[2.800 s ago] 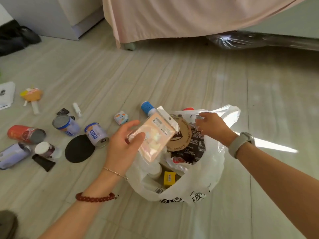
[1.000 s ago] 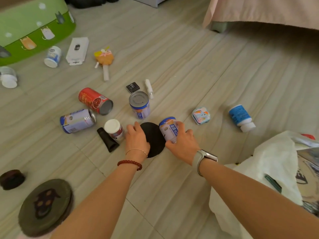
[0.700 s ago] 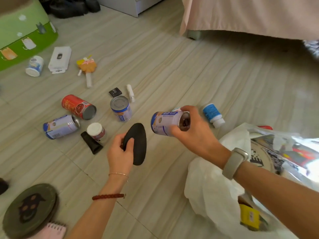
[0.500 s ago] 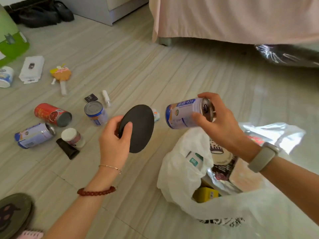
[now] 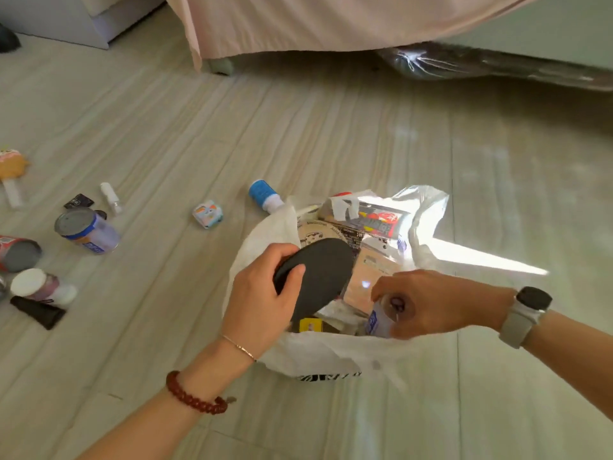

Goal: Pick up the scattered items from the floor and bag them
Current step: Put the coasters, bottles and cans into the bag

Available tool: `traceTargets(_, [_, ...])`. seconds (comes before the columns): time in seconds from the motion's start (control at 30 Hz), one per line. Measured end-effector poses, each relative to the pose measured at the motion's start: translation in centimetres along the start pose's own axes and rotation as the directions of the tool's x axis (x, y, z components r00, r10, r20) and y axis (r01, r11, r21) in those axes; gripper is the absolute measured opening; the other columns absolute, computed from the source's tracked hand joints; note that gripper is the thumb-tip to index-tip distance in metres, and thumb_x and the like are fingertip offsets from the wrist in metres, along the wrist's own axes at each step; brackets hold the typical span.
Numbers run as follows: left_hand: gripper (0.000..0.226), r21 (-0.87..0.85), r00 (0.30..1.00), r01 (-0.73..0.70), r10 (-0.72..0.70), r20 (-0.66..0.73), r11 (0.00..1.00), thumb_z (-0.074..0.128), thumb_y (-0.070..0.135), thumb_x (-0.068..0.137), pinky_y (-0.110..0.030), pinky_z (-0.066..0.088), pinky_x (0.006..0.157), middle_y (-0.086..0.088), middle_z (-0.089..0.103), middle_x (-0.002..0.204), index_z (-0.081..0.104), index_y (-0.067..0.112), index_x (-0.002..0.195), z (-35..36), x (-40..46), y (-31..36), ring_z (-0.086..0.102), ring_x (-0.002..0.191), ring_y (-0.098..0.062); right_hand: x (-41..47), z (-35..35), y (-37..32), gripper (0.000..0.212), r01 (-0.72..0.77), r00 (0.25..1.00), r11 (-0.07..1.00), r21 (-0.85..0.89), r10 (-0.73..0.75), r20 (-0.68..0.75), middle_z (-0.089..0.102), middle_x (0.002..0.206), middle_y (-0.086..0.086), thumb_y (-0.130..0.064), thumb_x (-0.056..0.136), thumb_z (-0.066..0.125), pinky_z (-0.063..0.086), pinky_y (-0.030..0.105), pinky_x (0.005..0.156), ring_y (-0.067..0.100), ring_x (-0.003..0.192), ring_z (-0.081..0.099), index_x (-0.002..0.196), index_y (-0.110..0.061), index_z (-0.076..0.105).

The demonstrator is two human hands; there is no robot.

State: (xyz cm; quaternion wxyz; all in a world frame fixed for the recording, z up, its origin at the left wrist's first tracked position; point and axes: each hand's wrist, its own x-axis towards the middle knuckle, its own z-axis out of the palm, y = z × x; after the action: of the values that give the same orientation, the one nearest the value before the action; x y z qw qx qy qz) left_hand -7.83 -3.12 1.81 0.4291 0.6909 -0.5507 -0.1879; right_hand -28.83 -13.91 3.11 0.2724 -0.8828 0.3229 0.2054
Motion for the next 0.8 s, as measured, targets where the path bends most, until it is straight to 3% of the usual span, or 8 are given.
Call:
traceTargets(0.17, [0.021, 0.028, 0.994, 0.038, -0.040, 0.102, 0.999, 0.062, 0.020, 0.083, -0.004, 0.042, 0.064, 0.020, 0.054, 0.082, 0.058, 0.015, 0.103, 2.9, -0.3, 0.5, 0.055, 0.071, -0.005, -1.9, 3.3, 1.2, 0.052, -0.067, 0.967, 0.995, -0.074, 0.083, 0.240, 0.059, 0.119, -0.004, -0.040, 0.076, 0.066, 0.042, 0.022, 0.085, 0.017, 0.105, 0.054, 0.123, -0.033, 0.046])
traceTargets(0.23, [0.022, 0.036, 0.990, 0.056, -0.060, 0.125, 0.998, 0.061, 0.018, 0.083, -0.013, 0.046, 0.064, 0.014, 0.056, 0.084, 0.056, 0.015, 0.105, 3.6, -0.2, 0.7, 0.057, 0.072, -0.010, -2.3, 4.2, 1.9, 0.054, -0.089, 0.966, 0.992, -0.085, 0.107, 0.236, 0.057, 0.122, -0.004, -0.041, 0.077, 0.065, 0.042, 0.023, 0.090, 0.017, 0.107, 0.054, 0.126, -0.033, 0.044])
traceTargets(0.37, [0.020, 0.041, 0.990, 0.065, -0.069, 0.125, 0.997, 0.058, 0.015, 0.085, -0.003, 0.042, 0.060, 0.010, 0.057, 0.084, 0.056, 0.013, 0.105, 4.4, 0.0, 0.6, 0.054, 0.071, -0.007, -2.7, 4.4, 2.9, 0.054, -0.143, 0.989, 0.990, 0.020, 0.141, 0.048, 0.054, 0.122, -0.002, -0.042, 0.078, 0.065, 0.046, 0.022, 0.090, 0.017, 0.104, 0.055, 0.126, -0.030, 0.043])
traceTargets(0.43, [0.020, 0.037, 0.988, 0.076, -0.080, 0.130, 0.996, 0.058, 0.015, 0.086, -0.002, 0.042, 0.061, 0.010, 0.057, 0.085, 0.056, 0.012, 0.106, 4.7, 0.1, 0.6, 0.052, 0.067, 0.000, -2.4, 4.6, 3.1, 0.055, -0.138, 0.990, 0.987, 0.076, 0.141, -0.027, 0.043, 0.128, -0.003, -0.042, 0.078, 0.065, 0.046, 0.018, 0.084, 0.018, 0.102, 0.054, 0.127, -0.029, 0.044])
traceTargets(0.57, [0.022, 0.008, 0.988, 0.088, -0.088, 0.127, 0.996, 0.060, 0.014, 0.085, -0.001, 0.043, 0.061, 0.011, 0.056, 0.085, 0.056, 0.012, 0.106, 5.1, 0.1, 0.6, 0.051, 0.069, 0.008, -1.2, 5.9, 2.4, 0.054, -0.114, 0.992, 0.988, 0.108, 0.120, -0.050, 0.041, 0.131, 0.000, -0.038, 0.082, 0.061, 0.041, 0.017, 0.081, 0.019, 0.104, 0.051, 0.131, -0.028, 0.043])
traceTargets(0.7, [0.024, -0.083, 0.974, 0.192, -0.180, 0.135, 0.978, 0.062, 0.012, 0.083, 0.002, 0.041, 0.062, 0.011, 0.058, 0.088, 0.056, 0.015, 0.105, 5.6, 0.2, 0.2, 0.054, 0.073, 0.006, -0.3, 6.2, 2.7, 0.038, -0.039, 0.972, 0.983, -0.180, -0.004, -0.233, 0.057, 0.129, 0.001, -0.022, 0.089, 0.056, 0.048, 0.031, 0.094, 0.020, 0.114, 0.056, 0.127, -0.021, 0.050])
traceTargets(0.8, [0.023, -0.150, 0.962, 0.242, -0.217, 0.166, 0.959, 0.064, 0.012, 0.082, -0.003, 0.044, 0.068, 0.009, 0.061, 0.090, 0.053, 0.025, 0.096, 5.9, 0.8, 0.3, 0.059, 0.079, -0.002, -0.4, 5.6, 4.2, 0.037, -0.058, 0.864, 0.958, -0.279, -0.092, -0.496, 0.071, 0.102, 0.006, -0.013, 0.068, 0.079, 0.058, 0.035, 0.074, 0.024, 0.092, 0.068, 0.103, -0.013, 0.066])
